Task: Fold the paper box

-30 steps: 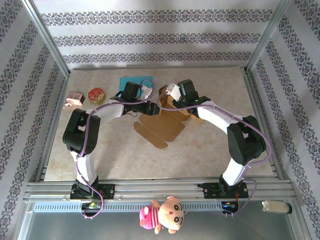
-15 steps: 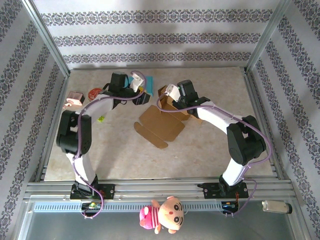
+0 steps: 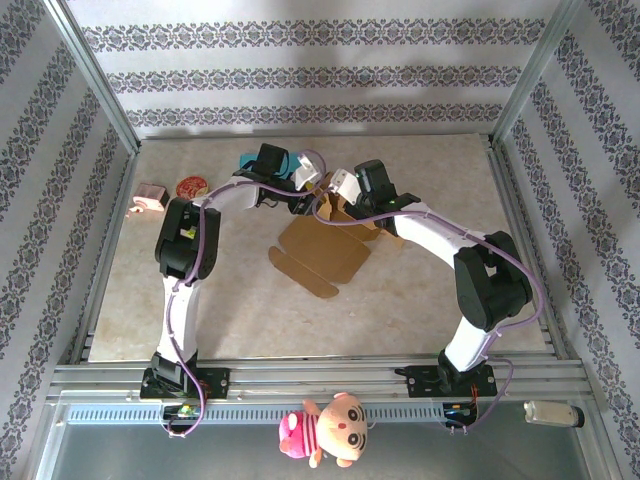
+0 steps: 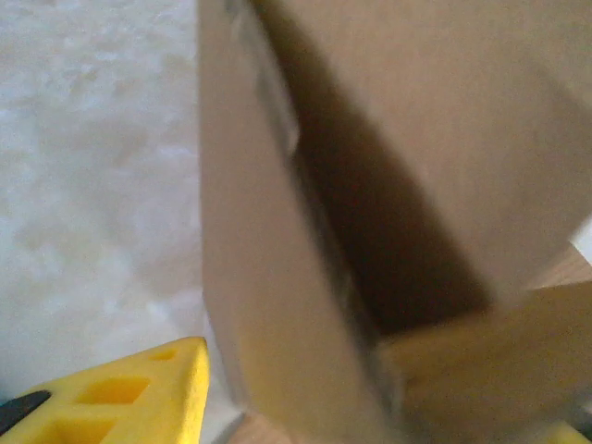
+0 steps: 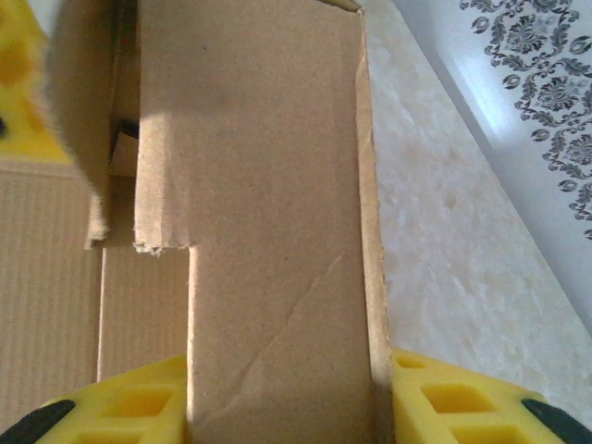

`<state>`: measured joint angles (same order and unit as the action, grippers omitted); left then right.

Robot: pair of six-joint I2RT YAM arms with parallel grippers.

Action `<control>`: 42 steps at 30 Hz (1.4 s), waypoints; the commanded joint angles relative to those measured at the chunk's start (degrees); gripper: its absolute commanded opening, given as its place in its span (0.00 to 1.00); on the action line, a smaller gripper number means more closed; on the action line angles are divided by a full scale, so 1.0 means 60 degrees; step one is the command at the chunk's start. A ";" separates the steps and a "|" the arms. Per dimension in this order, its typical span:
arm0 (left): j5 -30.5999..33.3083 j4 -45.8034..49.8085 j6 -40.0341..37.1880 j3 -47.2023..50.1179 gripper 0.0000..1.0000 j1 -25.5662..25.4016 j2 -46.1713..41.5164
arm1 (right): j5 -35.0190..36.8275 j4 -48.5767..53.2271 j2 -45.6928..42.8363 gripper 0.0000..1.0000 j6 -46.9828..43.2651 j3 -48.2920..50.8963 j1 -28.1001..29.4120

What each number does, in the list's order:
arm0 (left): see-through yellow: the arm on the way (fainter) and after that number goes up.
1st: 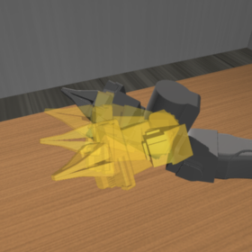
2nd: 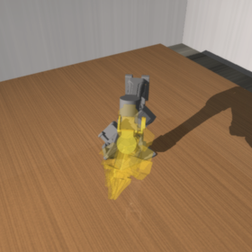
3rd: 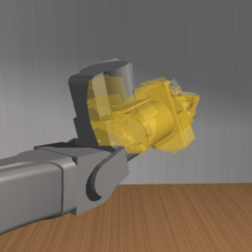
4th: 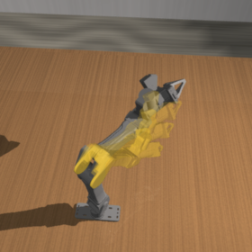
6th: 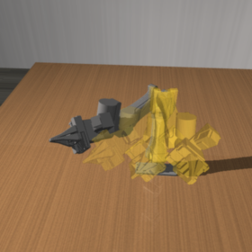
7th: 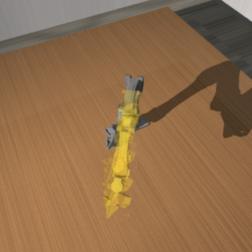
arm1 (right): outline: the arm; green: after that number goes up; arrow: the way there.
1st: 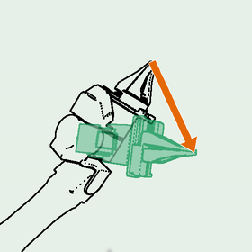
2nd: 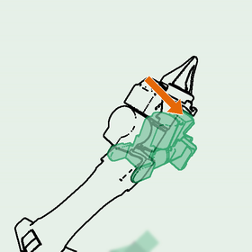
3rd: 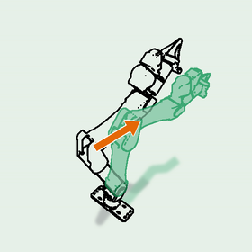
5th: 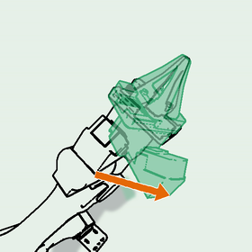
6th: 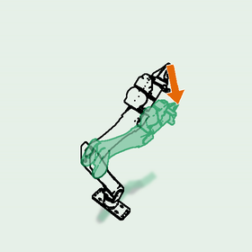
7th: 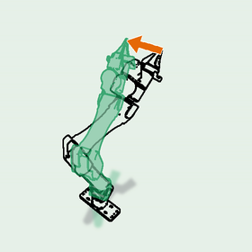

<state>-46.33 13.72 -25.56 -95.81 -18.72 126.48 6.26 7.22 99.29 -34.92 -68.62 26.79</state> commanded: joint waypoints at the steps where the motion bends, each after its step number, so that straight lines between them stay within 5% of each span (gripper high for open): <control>1: -0.0383 0.0168 -0.0194 -0.0546 0.50 -0.0215 0.0265 | -0.0914 0.1273 0.0196 0.44 0.0001 0.0042 0.0121; 5: -0.0007 -0.0211 0.0060 -0.0530 0.49 -0.0333 0.0446 | -0.1534 0.1498 0.0185 0.45 0.0082 -0.0076 0.0093; 11: 0.0512 -0.0923 0.0580 -0.0259 0.33 -0.0356 0.0428 | -0.2448 0.2280 0.0356 0.46 0.0473 -0.0621 -0.0119; 16: 0.0812 -0.1610 0.0960 0.0363 0.25 -0.0388 0.0159 | -0.4298 0.3105 0.0485 0.54 0.1608 -0.1388 -0.0596; 25: 0.1256 -0.2903 0.1371 0.1476 0.32 -0.0497 -0.0236 | -0.5548 0.3437 0.0545 0.50 0.2180 -0.1768 -0.0949; 31: 0.1291 -0.3081 0.1583 0.1318 0.15 -0.0494 -0.0137 | -0.6215 0.3650 0.0671 0.52 0.2441 -0.2049 -0.1030; 36: 0.1835 -0.3231 0.2079 0.1479 0.05 -0.0570 -0.0280 | -0.7014 0.3645 0.0640 0.59 0.3406 -0.2360 -0.1277; 42: 0.2635 -0.2896 0.2230 0.2140 0.02 -0.0725 -0.0770 | -0.7426 0.3306 0.0314 0.82 0.4646 -0.2553 -0.1575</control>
<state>-33.87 -5.10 -13.63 -85.25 -22.04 124.25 -33.19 27.22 102.63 -12.12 -81.95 18.09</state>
